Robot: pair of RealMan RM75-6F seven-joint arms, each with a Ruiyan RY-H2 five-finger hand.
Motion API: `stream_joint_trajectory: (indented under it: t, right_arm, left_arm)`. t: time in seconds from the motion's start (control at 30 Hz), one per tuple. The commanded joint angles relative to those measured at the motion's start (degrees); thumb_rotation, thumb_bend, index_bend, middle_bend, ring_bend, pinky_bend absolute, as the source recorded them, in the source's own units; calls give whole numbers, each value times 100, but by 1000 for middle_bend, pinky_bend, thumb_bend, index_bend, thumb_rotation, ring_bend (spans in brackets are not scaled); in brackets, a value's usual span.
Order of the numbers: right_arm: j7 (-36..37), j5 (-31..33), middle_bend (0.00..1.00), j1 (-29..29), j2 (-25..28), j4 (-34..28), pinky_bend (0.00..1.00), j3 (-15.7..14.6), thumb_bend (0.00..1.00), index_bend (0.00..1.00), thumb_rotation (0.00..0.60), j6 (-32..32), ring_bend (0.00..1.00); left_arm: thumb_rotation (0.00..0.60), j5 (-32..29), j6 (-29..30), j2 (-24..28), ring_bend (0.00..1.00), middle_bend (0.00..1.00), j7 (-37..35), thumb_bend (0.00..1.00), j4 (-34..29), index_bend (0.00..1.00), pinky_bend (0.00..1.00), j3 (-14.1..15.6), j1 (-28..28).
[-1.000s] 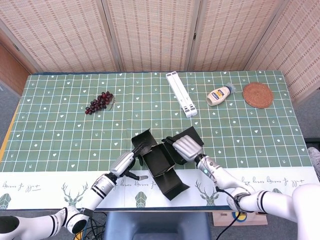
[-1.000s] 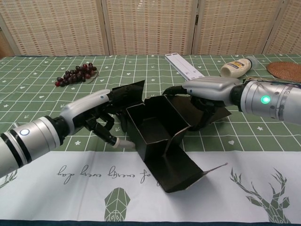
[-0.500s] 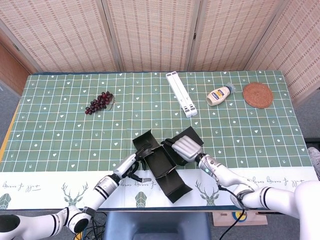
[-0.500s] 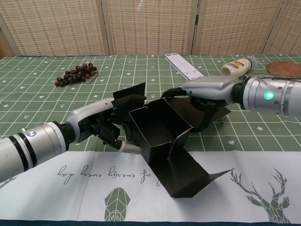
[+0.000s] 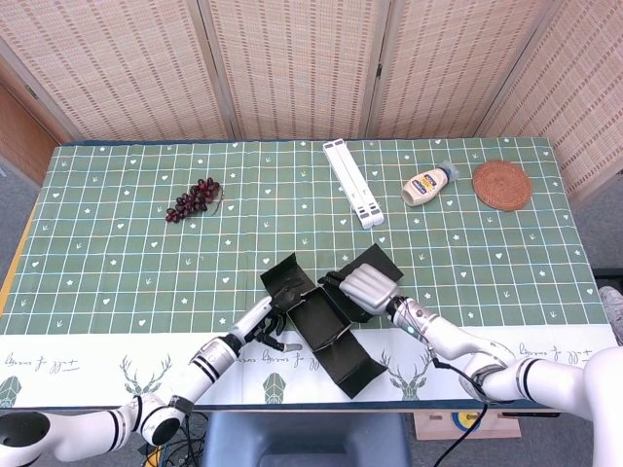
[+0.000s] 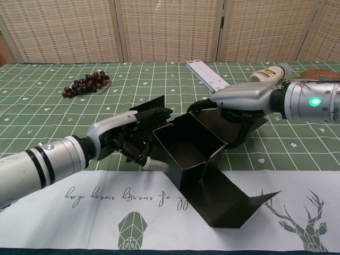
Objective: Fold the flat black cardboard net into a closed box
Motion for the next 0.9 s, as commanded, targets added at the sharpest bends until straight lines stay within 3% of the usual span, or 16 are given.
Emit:
stream_joint_trajectory:
  t: [0.03,0.33,0.9]
  right_arm:
    - [82,-103,355,34,78,-27,951,-68,376,313,600,-14,813]
    - [191,-463,367,168,256,-44,951,-218,383,327,600,15,820]
    - [-451,-698,381,493,517,-268,951,-293,383,340,600,-198,829]
  left_arm:
    - [600,-8,-42,-2,510,0,-66,96,15,14,823,-18,-29]
    - [600,60,-152,4,510,0,-344,96,-22,13,823,33,-91]
    - [600,-54,-388,46,510,0,-638,96,-78,14,823,55,-135]
